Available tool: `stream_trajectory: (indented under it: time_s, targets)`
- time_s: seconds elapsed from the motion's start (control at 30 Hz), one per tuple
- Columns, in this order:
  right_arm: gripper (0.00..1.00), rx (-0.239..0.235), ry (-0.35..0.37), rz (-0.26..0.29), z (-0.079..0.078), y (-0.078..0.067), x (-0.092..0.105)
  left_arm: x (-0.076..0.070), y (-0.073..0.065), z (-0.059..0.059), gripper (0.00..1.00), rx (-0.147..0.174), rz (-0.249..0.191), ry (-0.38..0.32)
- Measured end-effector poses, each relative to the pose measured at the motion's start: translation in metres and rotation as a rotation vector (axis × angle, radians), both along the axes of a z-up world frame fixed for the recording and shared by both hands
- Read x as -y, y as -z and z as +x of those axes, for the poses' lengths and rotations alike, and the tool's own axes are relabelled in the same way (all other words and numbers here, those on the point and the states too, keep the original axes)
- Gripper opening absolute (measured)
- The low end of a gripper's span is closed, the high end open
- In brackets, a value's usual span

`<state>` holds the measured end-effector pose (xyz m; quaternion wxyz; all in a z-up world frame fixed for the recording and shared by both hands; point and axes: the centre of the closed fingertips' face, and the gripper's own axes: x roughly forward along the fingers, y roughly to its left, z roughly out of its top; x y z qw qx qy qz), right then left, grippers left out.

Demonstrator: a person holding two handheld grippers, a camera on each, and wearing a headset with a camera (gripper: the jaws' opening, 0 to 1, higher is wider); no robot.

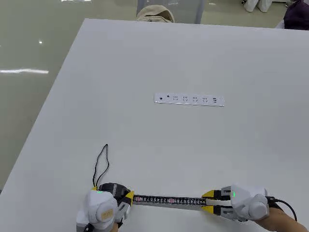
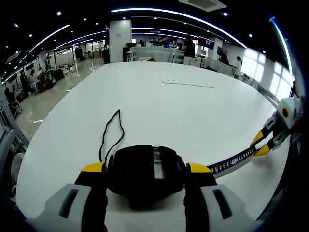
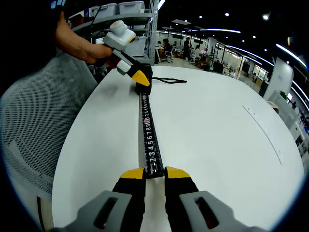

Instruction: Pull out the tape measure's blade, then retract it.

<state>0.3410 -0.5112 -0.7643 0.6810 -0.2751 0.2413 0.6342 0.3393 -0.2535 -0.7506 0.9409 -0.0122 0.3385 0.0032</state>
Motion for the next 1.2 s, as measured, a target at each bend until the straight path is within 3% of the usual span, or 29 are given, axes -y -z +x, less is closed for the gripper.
stream_trajectory:
  time_s: [1.2]
  targets:
    - [0.13, -0.011, -0.017, 0.013, 0.002, -0.005, -0.012, -0.002, -0.002, -0.001, 0.6, -0.004, -0.047, 0.0]
